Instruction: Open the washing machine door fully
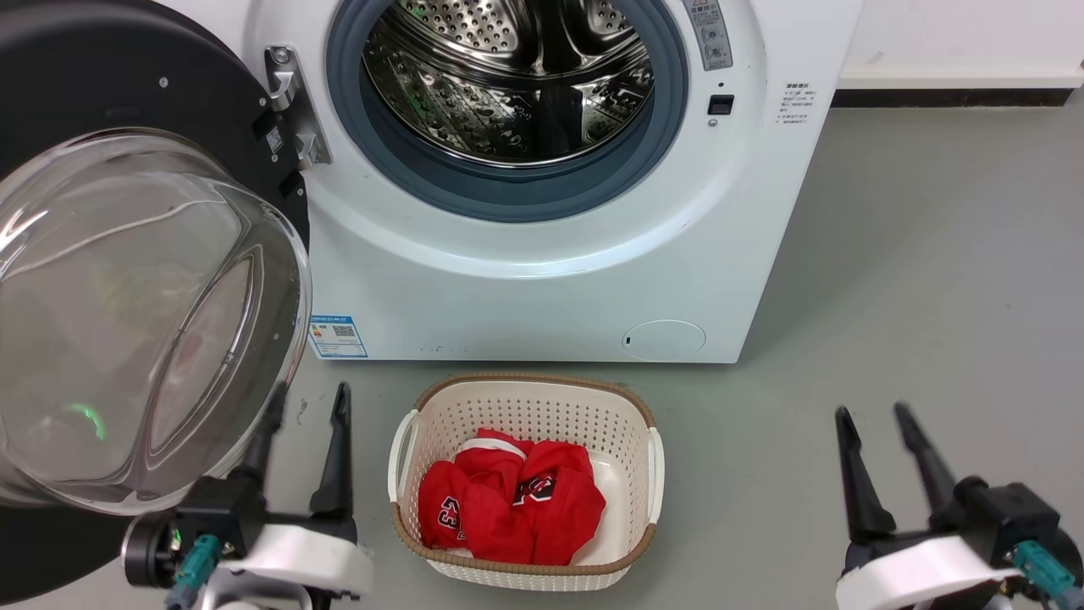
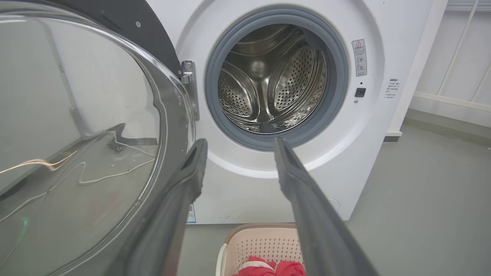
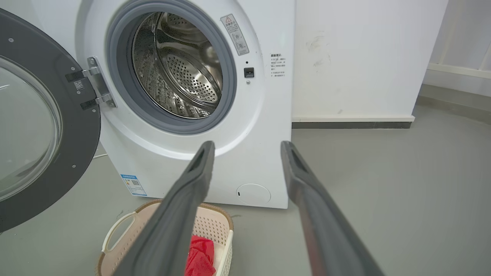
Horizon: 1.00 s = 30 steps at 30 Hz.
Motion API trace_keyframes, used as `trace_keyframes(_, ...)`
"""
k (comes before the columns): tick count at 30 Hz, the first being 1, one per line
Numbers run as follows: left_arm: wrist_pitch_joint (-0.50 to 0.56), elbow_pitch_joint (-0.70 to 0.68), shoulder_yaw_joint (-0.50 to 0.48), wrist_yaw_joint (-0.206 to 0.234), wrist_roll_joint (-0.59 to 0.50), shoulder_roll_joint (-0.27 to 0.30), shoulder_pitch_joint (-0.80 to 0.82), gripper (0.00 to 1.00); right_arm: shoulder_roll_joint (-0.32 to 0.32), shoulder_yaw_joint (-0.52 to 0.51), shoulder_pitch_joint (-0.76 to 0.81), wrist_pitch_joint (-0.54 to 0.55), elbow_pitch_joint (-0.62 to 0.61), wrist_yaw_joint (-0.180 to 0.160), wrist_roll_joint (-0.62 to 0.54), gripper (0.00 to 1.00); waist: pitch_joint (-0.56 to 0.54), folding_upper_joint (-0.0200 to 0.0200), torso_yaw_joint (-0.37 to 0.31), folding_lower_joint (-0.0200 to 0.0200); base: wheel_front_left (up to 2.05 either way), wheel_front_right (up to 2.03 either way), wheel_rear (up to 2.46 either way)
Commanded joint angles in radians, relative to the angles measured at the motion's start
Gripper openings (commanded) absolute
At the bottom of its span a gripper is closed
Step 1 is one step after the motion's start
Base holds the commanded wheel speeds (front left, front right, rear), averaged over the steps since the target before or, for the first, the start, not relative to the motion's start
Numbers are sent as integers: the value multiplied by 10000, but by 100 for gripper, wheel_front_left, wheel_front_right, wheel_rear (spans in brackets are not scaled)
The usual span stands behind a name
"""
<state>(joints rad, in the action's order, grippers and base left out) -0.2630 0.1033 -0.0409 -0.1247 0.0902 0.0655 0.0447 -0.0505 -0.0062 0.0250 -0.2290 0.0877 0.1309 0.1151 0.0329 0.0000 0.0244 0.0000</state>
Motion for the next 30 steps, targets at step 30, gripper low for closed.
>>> trace_keyframes(30, 1281, 625, -251, -23, 5118, -83, 189, 0, -246, -33, -384, 896, 623, -1, 5300, 0, -65, 0, -53, 0, 0, 0, 0)
